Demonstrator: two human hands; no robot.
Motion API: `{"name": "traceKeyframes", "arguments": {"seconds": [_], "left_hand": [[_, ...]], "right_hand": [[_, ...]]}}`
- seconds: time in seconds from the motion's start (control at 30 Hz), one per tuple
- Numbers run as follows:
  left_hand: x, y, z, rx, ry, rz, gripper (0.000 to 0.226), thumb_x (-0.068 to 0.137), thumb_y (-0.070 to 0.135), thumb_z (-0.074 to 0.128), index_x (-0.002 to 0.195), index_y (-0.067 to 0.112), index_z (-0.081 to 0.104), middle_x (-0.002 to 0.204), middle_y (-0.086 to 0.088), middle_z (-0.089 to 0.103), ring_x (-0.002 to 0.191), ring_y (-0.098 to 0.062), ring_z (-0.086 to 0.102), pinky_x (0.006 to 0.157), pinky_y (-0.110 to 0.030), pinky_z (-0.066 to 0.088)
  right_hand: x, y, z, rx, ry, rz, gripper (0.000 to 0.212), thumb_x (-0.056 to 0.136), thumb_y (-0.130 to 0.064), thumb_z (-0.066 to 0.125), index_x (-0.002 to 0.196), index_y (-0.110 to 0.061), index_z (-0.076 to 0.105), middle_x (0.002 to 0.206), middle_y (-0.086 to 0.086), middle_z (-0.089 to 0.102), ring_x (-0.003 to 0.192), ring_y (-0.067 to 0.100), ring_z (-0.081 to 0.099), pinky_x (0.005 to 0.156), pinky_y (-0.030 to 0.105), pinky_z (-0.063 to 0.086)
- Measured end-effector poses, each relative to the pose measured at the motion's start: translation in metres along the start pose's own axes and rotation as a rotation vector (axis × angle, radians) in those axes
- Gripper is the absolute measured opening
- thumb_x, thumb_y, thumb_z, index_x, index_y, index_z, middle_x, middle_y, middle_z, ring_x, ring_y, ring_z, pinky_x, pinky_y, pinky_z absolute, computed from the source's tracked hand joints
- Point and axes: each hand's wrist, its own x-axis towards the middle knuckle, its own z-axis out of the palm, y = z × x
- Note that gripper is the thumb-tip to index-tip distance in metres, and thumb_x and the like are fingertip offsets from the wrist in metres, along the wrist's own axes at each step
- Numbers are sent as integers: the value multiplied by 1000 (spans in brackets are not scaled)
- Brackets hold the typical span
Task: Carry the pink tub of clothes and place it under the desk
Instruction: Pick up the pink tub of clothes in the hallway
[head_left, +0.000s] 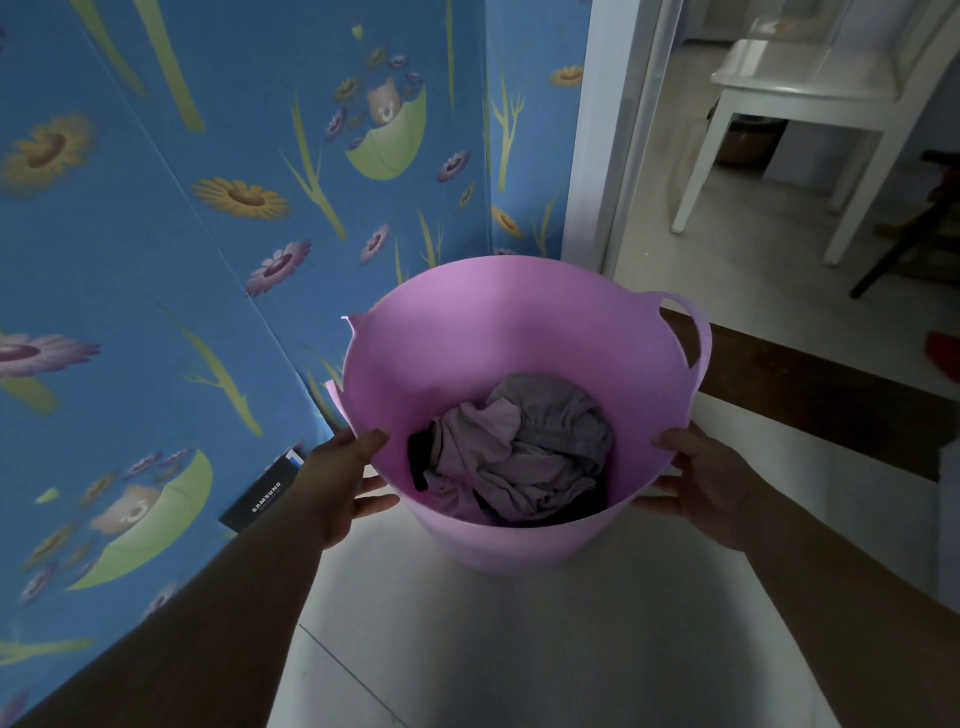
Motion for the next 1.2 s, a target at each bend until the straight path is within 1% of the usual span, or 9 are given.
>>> {"name": "traceKeyframes", "arguments": {"seconds": [0.07, 0.17, 0.3, 0.57, 0.7, 0.83, 1.0, 1.1, 1.2], "left_hand": [[1, -1, 0, -19, -22, -16, 43, 101, 29, 65, 142, 16, 61, 137, -16, 71, 120, -41, 69, 70, -39, 64], [3, -2, -1, -51, -39, -35, 39, 101, 26, 63, 137, 12, 65, 136, -21, 70, 123, -45, 67, 75, -43, 63], [6, -2, -5, -30, -48, -22, 39, 101, 21, 60, 137, 8, 64, 137, -25, 68, 122, -49, 66, 76, -44, 61], [6, -6, -7, -29, -46, -7, 37, 102, 21, 58, 137, 11, 64, 135, -21, 70, 120, -45, 69, 77, -42, 62], [10, -8, -7, -48, -43, -30, 39, 101, 24, 59, 138, 12, 65, 135, -20, 71, 117, -45, 69, 74, -40, 62], [13, -10, -10, -55, -55, -48, 40, 101, 27, 60, 138, 14, 65, 134, -20, 71, 112, -44, 72, 69, -38, 63], [14, -12, -11, -62, -68, -42, 41, 101, 29, 61, 139, 14, 65, 134, -20, 72, 111, -44, 74, 69, -38, 65], [14, -12, -9, -74, -70, -44, 41, 102, 29, 61, 140, 14, 64, 136, -19, 71, 112, -44, 72, 71, -39, 64], [12, -13, -9, -88, -66, -44, 39, 102, 28, 60, 138, 15, 65, 135, -18, 71, 110, -42, 72, 68, -38, 64]], "right_hand": [[-1, 1, 0, 0, -6, -5, 47, 93, -12, 55, 135, -33, 60, 139, 10, 62, 111, 43, 63, 70, 51, 62], [-3, 2, -1, 12, -9, -4, 45, 94, -15, 57, 134, -35, 60, 140, 10, 61, 119, 46, 61, 73, 53, 63], [-3, 2, 1, 32, -9, 0, 46, 94, -17, 59, 136, -35, 60, 141, 8, 61, 123, 47, 59, 71, 51, 62], [-4, 3, 1, 42, 3, -16, 46, 96, -16, 57, 138, -32, 58, 142, 11, 61, 121, 49, 61, 77, 56, 62], [-6, 1, 3, 50, -2, -12, 46, 96, -20, 59, 140, -32, 58, 141, 10, 62, 122, 48, 60, 80, 57, 61], [-5, -2, 4, 49, 1, 8, 45, 96, -22, 58, 141, -29, 57, 142, 10, 62, 123, 52, 59, 88, 63, 57], [-4, 2, 4, 56, -2, 42, 47, 96, -21, 57, 142, -20, 56, 141, 18, 58, 123, 56, 57, 72, 55, 63], [-1, 4, 2, 63, -6, 42, 46, 94, -17, 57, 141, -18, 56, 147, 22, 53, 122, 57, 57, 71, 56, 62], [1, 7, -2, 70, -8, 25, 47, 93, -16, 57, 140, -17, 56, 149, 25, 51, 118, 57, 59, 70, 53, 61]]}}
